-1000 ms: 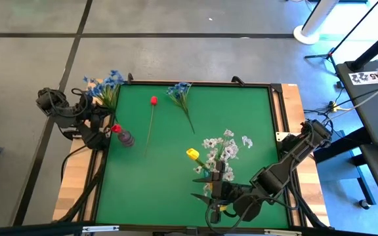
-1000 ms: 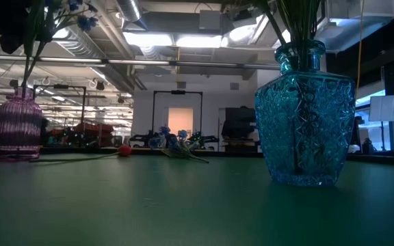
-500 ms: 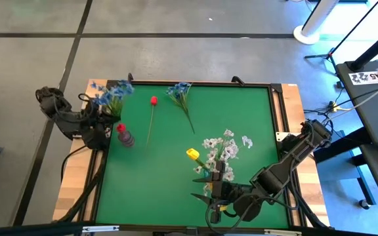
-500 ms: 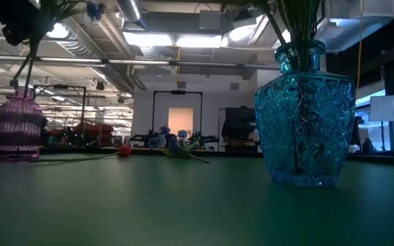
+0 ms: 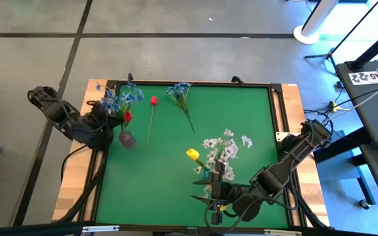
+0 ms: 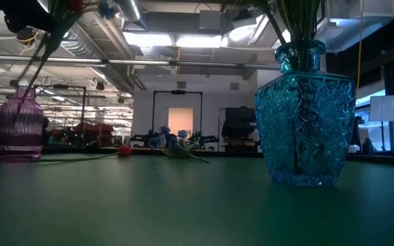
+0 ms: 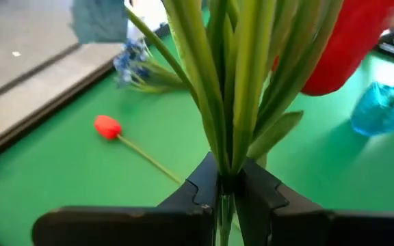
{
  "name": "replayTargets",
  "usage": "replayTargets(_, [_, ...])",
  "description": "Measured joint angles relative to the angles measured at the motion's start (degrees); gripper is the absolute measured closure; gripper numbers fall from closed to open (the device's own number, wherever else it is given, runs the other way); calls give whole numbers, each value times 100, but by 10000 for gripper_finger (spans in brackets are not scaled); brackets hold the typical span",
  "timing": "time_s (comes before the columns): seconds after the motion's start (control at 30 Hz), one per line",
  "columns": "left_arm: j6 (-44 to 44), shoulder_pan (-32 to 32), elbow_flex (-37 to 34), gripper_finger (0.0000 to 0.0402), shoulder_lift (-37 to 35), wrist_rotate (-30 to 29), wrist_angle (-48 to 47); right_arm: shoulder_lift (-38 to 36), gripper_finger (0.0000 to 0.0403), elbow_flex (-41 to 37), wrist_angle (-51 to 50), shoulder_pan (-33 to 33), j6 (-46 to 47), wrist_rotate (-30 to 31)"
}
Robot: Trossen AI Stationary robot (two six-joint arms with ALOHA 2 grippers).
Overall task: Sort flowers into vase by color
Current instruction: Put the left blue flower into the purple vase
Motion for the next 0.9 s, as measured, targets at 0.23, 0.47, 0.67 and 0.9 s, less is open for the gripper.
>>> replayTargets(0.23, [-151,97,204,374,-2,-210,-512,0,215,0,-157,0,145,-1])
replayTargets(0.47, [-767,97,91,374,4,-1018,-485,0,215,0,-158,0,146,-1])
replayTargets(0.67, [-860,97,-177,374,6,-721,-472,139,215,-4,-108,0,169,-137])
replayTargets(0.9, [-1065,97,-263,374,6,-469,-470,232,215,-4,-160,-2,145,-210])
